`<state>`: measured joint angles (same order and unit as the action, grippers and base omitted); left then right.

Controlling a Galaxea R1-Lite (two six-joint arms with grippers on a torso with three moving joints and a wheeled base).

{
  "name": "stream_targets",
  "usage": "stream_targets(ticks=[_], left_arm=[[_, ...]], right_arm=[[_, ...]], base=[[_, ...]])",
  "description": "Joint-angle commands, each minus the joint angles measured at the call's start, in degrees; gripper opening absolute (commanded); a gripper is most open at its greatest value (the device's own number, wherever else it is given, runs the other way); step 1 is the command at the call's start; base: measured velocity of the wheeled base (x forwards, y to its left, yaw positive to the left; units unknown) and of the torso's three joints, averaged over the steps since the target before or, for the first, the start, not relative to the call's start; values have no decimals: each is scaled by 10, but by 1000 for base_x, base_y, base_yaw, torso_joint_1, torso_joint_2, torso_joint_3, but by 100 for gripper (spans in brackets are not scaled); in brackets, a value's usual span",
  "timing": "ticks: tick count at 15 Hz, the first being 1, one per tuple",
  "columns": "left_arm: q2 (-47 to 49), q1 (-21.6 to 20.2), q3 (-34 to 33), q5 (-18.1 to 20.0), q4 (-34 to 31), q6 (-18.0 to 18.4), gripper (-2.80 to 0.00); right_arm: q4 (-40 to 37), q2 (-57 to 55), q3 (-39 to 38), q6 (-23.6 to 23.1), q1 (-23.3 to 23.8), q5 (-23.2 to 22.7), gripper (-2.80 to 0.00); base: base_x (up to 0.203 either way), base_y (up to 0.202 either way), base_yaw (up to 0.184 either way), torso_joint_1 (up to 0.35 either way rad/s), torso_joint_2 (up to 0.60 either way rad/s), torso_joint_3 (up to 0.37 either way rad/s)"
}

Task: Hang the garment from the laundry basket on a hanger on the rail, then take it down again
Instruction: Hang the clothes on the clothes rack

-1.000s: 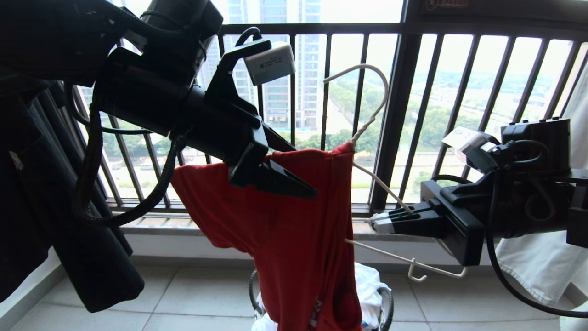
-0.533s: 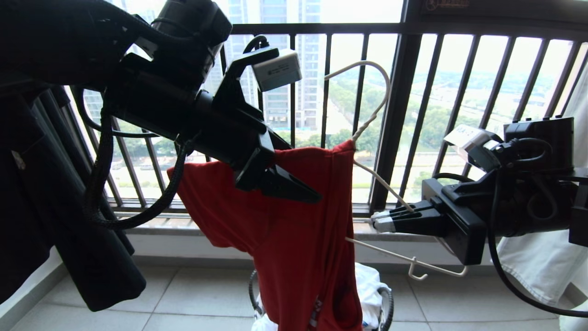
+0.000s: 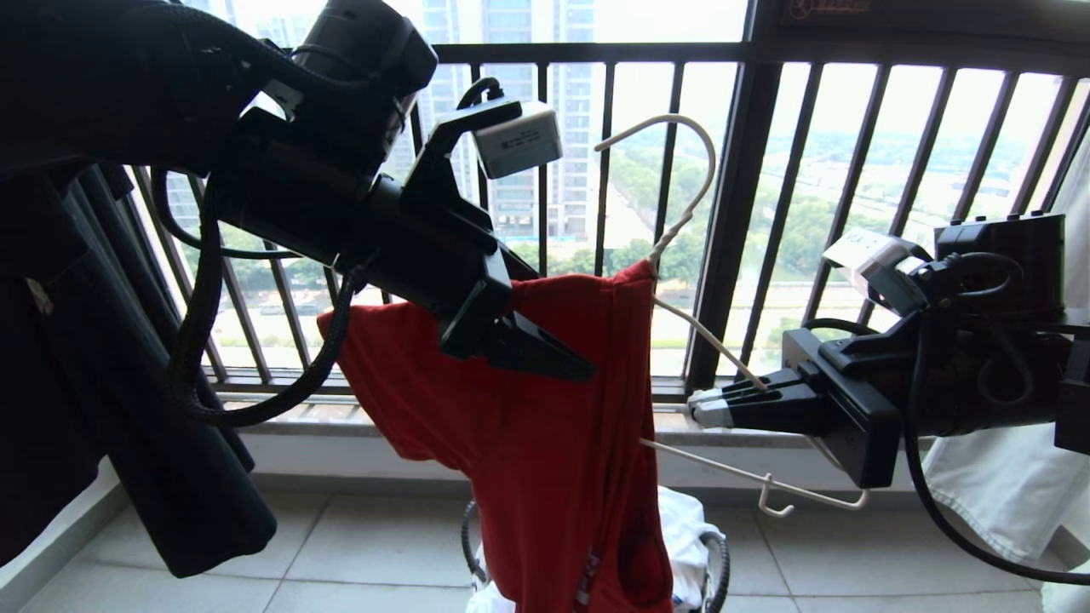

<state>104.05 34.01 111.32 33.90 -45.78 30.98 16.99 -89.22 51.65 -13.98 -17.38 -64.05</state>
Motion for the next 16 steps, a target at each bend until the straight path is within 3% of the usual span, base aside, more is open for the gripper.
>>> stream_targets(ticks=[1, 2, 3, 16], left_arm=[[0, 0, 0, 2, -3, 4, 0], [-1, 0, 0, 2, -3, 4, -85], [-2, 0, 0, 1, -3, 4, -280], [-4, 0, -6, 1, -5, 20, -280]], right_arm=[[2, -1, 1, -1, 0, -4, -280], [2, -1, 1, -1, 0, -4, -280], [2, -1, 1, -1, 0, -4, -280], [2, 1, 16, 24, 3, 2, -280]], base=[[0, 0, 0, 0, 0, 0], [0, 0, 0, 0, 0, 0], [0, 0, 0, 0, 0, 0], [0, 0, 0, 0, 0, 0]])
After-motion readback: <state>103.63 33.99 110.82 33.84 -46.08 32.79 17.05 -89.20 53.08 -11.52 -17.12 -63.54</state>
